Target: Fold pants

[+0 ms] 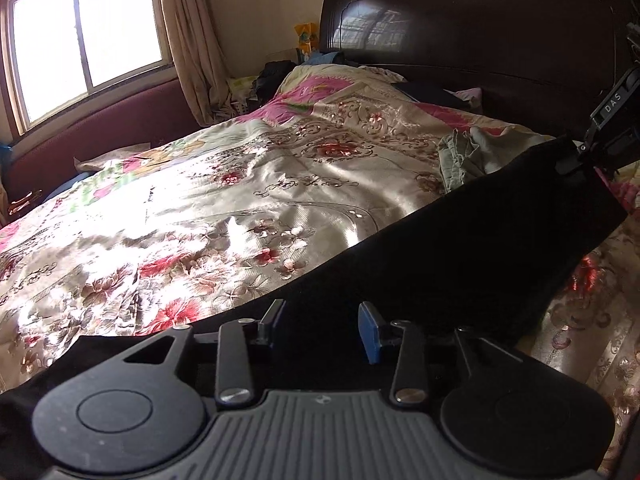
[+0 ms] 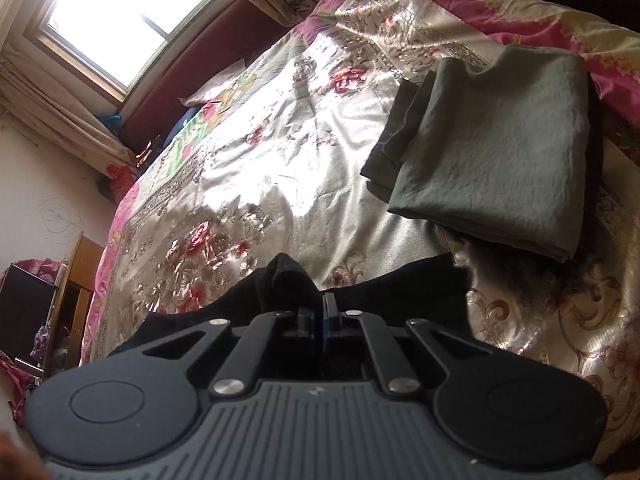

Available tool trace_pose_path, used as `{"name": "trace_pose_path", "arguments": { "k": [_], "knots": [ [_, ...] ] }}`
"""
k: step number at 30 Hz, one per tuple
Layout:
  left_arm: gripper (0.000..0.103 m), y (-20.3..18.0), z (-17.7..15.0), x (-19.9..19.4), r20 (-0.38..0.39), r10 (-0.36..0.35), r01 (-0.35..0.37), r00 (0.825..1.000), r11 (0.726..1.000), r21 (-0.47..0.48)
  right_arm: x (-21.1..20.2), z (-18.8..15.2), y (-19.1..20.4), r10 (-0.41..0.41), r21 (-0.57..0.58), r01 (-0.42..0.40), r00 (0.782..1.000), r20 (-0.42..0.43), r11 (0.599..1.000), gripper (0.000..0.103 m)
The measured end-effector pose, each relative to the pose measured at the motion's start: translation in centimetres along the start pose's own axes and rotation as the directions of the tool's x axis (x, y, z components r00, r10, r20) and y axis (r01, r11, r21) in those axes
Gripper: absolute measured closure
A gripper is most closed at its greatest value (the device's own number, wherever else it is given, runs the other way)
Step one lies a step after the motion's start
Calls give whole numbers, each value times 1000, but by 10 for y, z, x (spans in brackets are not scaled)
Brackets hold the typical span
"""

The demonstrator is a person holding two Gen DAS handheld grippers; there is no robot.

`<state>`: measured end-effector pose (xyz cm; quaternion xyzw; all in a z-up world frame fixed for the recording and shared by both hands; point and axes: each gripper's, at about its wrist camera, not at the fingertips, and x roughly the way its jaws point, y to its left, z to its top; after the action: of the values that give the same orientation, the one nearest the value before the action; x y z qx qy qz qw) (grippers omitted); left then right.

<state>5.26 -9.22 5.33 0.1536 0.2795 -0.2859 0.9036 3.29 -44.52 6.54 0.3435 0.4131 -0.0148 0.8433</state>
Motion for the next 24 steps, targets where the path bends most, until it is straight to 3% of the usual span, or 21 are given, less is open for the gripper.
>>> {"name": "trace_pose_path", "arguments": {
  "k": [2,4,5,8,11,12,13,15,16,18,22,24],
  "knots": [
    [49,-2,-3,6,-14,-13,13,1000,1000,-5,18,3,-19,-152,-5,152,987,52,988,94],
    [48,-7,-7,17,-39,-8,9,999,1000,14,41,5,-35,-343,-48,347,936,72,937,89],
    [48,-9,-10,20,-50,0,2,999,1000,30,45,2,-38,-380,-63,385,921,82,921,89],
    [47,-11,-17,26,-79,-11,15,997,999,48,33,-14,-40,-373,-78,383,921,114,920,89],
    [47,-12,-22,36,-97,-23,29,995,998,58,13,-40,-12,-386,-222,443,885,260,868,88],
    [46,-12,-22,40,-100,-24,30,995,998,57,13,-46,-1,-369,-280,441,888,275,853,88],
    [46,-12,-22,43,-103,-24,30,994,998,60,17,-51,11,-339,-341,415,904,262,843,85],
    [46,-17,-24,49,-105,-12,22,994,994,104,34,-57,29,-289,-433,352,935,206,830,69],
    [46,-20,-26,49,-106,-6,19,994,992,127,43,-59,32,-303,-451,366,930,209,814,62],
    [46,-24,-31,46,-112,-30,47,993,988,148,50,-61,29,-342,-448,416,908,241,791,61],
    [46,-36,-44,40,-116,-95,117,989,974,195,40,-60,3,-360,-334,417,906,222,845,58],
    [46,-43,-49,38,-115,-120,142,986,968,209,35,-60,-8,-373,-301,427,901,220,853,57]
  ]
}}
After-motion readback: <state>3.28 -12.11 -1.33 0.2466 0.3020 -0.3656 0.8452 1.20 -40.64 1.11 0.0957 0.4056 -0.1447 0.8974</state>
